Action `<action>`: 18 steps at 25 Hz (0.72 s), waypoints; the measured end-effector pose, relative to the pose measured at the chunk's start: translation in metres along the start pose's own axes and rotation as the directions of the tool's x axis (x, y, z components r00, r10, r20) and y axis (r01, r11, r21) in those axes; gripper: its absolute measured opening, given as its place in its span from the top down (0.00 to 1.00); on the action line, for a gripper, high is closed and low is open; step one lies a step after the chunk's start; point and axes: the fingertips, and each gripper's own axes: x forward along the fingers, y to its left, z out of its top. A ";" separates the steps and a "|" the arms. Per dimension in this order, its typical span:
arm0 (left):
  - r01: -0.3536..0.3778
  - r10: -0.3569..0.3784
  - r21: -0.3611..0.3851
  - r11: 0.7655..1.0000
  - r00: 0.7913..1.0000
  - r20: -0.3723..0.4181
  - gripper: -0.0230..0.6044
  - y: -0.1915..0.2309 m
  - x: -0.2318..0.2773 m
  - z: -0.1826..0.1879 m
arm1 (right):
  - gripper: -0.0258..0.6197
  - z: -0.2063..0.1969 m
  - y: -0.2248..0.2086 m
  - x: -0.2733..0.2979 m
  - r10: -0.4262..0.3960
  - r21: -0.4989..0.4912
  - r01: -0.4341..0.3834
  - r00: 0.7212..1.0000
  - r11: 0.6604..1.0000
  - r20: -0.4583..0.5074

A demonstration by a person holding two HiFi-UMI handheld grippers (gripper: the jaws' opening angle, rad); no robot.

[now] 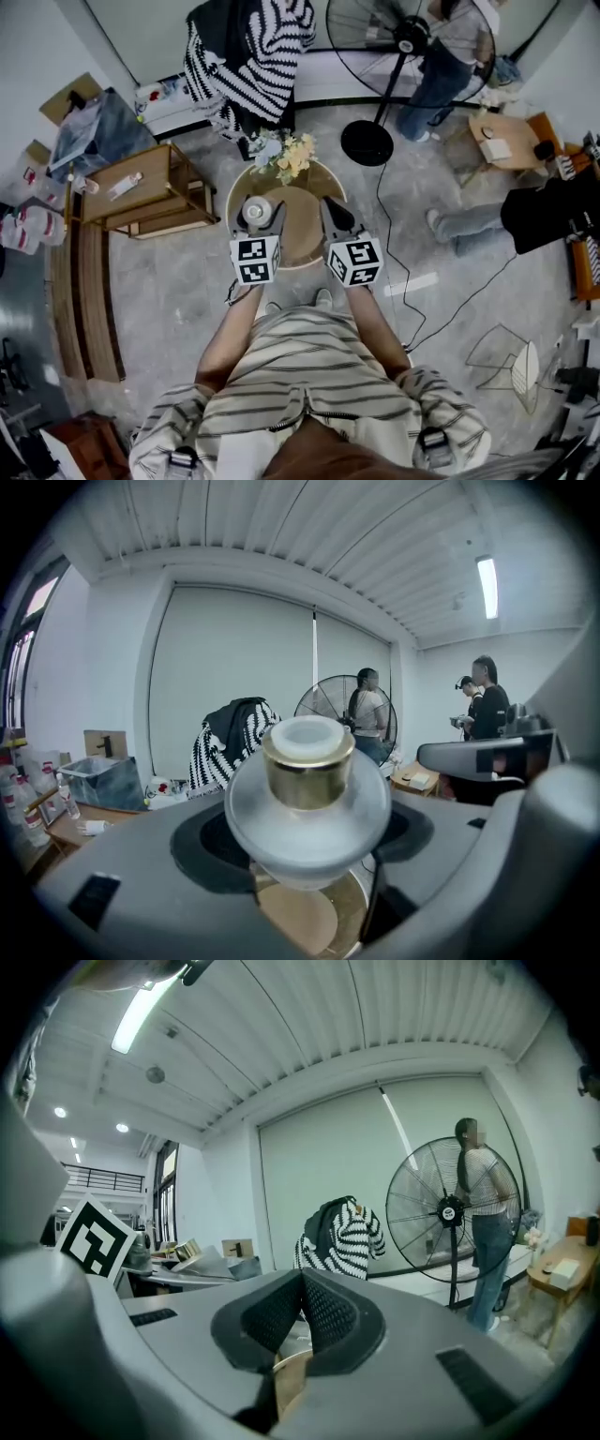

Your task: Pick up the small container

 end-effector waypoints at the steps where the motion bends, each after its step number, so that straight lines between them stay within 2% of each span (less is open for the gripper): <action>1: 0.000 0.000 -0.001 1.000 1.000 0.008 0.44 0.001 -0.002 0.003 | 0.95 0.003 0.001 0.000 0.002 -0.005 -0.002 1.000 1.000 0.006; 8: -0.004 0.004 -0.004 1.000 0.998 0.056 0.44 0.004 -0.016 0.017 | 0.95 0.017 0.011 -0.001 0.011 -0.036 -0.009 0.999 0.999 0.036; 18: -0.019 0.019 0.002 1.000 0.997 0.077 0.44 0.010 -0.022 0.023 | 0.95 0.022 0.010 -0.002 0.003 -0.043 -0.001 0.999 0.999 0.052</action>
